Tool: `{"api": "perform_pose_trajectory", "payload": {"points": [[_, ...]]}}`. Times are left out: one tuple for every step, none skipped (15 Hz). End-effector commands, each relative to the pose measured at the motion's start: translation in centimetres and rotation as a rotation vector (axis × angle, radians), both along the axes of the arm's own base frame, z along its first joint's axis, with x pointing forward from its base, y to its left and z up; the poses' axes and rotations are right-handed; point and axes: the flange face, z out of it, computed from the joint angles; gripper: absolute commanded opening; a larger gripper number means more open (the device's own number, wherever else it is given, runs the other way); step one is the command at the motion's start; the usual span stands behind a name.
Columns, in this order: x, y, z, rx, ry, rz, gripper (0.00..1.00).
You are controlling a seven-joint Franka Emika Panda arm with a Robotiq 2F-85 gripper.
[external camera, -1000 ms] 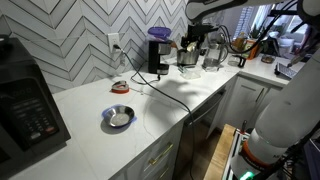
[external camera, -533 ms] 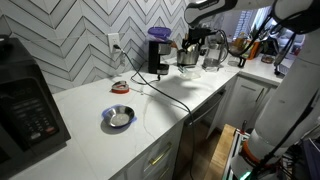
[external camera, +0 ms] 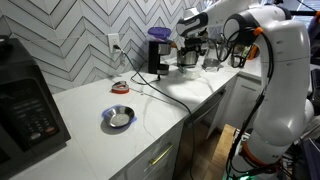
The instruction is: Put the green pack in the lunch box
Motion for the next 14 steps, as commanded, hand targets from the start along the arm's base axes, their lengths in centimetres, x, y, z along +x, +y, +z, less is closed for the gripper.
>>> {"api": "perform_pose_trajectory", "payload": {"points": [[0.4, -0.2, 0.1, -0.001, 0.003, -0.006, 1.00], [0.6, -0.2, 0.3, -0.003, 0.003, -0.009, 1.00], [0.8, -0.9, -0.3, -0.024, -0.003, 0.050, 1.00], [0.9, -1.5, -0.8, -0.028, 0.003, 0.091, 1.00], [1.0, -2.3, -1.5, -0.027, 0.006, 0.141, 1.00], [1.2, -2.8, -2.2, -0.032, 0.015, 0.185, 1.00], [1.4, -3.2, -3.1, -0.011, 0.018, 0.213, 1.00], [1.5, -3.7, -3.9, 0.009, 0.017, 0.243, 1.00], [1.6, -4.0, -4.7, 0.026, 0.014, 0.254, 1.00], [1.8, -4.2, -5.6, 0.048, 0.008, 0.249, 1.00], [2.0, -4.4, -6.3, 0.070, -0.003, 0.239, 1.00], [2.3, -4.4, -6.9, 0.085, -0.020, 0.220, 0.95], [2.7, -4.3, -7.3, 0.096, -0.041, 0.206, 0.89], [3.0, -4.3, -7.3, 0.103, -0.070, 0.195, 0.89]]}}
